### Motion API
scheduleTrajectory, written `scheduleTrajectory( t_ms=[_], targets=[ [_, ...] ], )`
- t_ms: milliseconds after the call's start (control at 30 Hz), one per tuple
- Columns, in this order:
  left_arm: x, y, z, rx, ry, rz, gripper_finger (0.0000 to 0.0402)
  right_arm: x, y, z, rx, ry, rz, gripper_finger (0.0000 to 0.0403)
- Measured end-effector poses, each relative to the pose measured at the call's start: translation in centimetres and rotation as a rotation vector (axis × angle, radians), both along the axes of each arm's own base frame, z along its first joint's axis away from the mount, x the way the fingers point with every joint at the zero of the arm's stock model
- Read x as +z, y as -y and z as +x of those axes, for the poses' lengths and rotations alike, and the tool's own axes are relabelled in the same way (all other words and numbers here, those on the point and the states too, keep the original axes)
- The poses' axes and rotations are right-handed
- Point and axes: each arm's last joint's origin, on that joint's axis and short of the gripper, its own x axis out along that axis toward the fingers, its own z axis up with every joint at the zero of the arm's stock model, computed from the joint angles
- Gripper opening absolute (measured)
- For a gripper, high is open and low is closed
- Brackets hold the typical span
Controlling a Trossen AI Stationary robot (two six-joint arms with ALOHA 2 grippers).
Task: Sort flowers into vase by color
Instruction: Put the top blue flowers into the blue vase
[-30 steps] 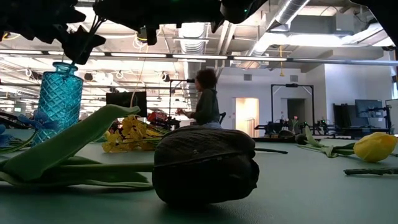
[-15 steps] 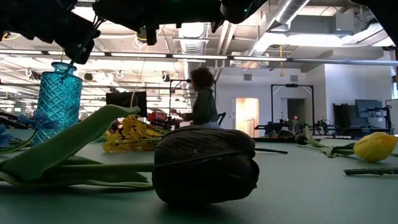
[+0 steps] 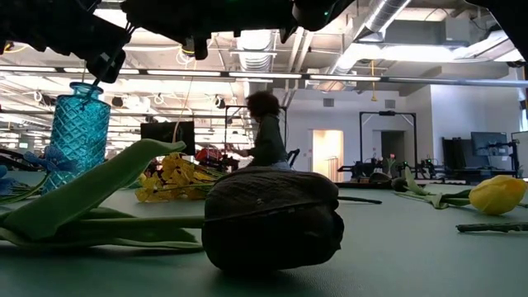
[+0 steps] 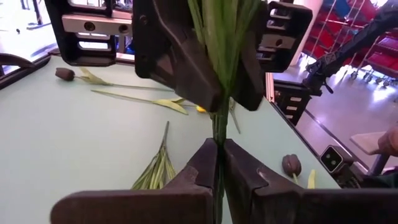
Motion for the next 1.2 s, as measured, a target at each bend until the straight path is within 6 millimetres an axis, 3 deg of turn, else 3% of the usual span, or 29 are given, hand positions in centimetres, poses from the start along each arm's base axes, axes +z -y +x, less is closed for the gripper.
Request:
scheduleTrajectory(
  t_ms=[233,400,600,833,1200],
  targets=[
    [0.2,-0.1,-0.5,0.001,0.025,0.008,0.0,0.1,0.0,-0.2,0.004,-0.026,-0.001,0.0247],
    [1.3,-0.3,-1.8,0.012,0.025,0.024,0.0,1.1,0.3,-0.8,0.0,-0.053,-0.027,0.029],
    [2.0,-0.5,-3.4,0.015,0.072,0.053,0.0,2.4,0.4,-1.8,0.001,-0.103,-0.037,0.0302],
    [1.9,-0.8,-4.6,0.048,0.086,0.056,0.0,1.9,-0.3,-2.2,0.02,-0.184,-0.052,0.0302],
    [0.3,-0.7,-4.1,0.055,0.075,0.059,0.0,1.4,-1.7,-2.5,0.057,-0.227,-0.089,0.0302]
  ],
)
